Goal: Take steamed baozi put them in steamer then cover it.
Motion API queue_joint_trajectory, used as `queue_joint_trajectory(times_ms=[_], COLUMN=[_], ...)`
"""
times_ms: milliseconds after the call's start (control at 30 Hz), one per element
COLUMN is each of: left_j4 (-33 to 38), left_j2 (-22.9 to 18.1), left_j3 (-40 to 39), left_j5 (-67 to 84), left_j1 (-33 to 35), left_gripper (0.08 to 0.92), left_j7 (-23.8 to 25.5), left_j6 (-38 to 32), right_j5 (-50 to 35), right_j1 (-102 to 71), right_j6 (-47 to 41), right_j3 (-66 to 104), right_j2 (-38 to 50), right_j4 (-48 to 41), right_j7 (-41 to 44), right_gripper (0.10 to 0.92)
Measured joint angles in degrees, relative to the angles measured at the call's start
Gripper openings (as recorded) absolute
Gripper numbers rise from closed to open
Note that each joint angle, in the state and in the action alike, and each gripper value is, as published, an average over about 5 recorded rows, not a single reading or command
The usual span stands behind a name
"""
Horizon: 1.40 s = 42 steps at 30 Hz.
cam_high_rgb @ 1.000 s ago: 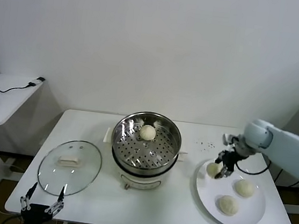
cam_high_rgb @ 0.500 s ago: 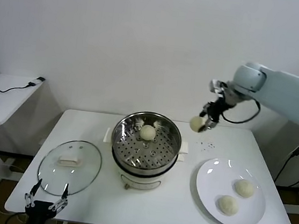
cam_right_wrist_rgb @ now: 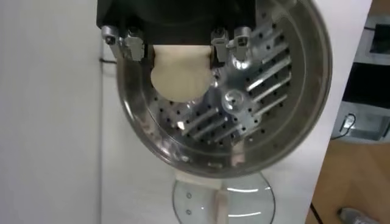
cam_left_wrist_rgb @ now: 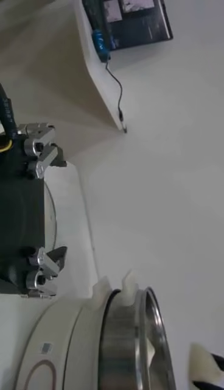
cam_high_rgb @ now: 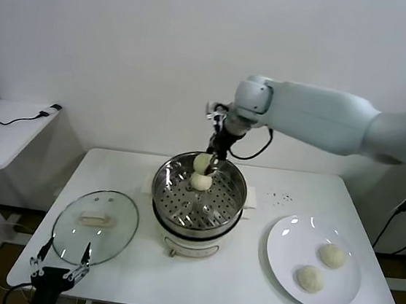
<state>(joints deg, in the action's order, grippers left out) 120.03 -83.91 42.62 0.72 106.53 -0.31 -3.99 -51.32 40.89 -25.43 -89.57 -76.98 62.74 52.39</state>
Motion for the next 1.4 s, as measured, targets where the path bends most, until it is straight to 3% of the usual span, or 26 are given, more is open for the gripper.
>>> queue_joint_trajectory(times_ms=[400,500,667,833,1100,1400], left_j4=[-0.40,-0.57,-0.57,-0.46,-0.36,-0.93], left_j2=[-0.17,-0.17,-0.17,-0.16,-0.24,-0.40], left_j3=[0.19,0.25,0.27,0.13,-0.24,-0.27], left_j5=[0.39,0.48,0.55,0.72,0.94,0.78], left_j1=[-0.43,-0.56,-0.68,-0.59,-0.61,-1.44], left_gripper=[0.823,0.823,0.823,0.823,0.823,0.823], left_j7=[-0.05,-0.06,-0.07,-0.13,-0.16,-0.17], left_j6=[0.13,0.12,0.15,0.28,0.58,1.17], right_j5=[0.18,0.28,0.42,0.83,1.84,5.93], right_j1=[-6.49,-7.31,-7.70,-7.33,-3.57,4.69], right_j6=[-0.59,-0.79,-0.96,-0.99,-0.16,3.13], right_j3=[0.38,0.41,0.57,1.09,1.85,-0.07], right_j2=[-6.01,-6.71,-6.97,-6.32,-1.54,12.04], right_j4=[-4.71,-5.44,-5.69,-5.05,-1.10,8.87], right_j7=[-1.09,-1.39,-1.65,-1.66,-0.49,3.57], right_gripper=[0.597,0.638,0.772,0.820,0.823,0.823])
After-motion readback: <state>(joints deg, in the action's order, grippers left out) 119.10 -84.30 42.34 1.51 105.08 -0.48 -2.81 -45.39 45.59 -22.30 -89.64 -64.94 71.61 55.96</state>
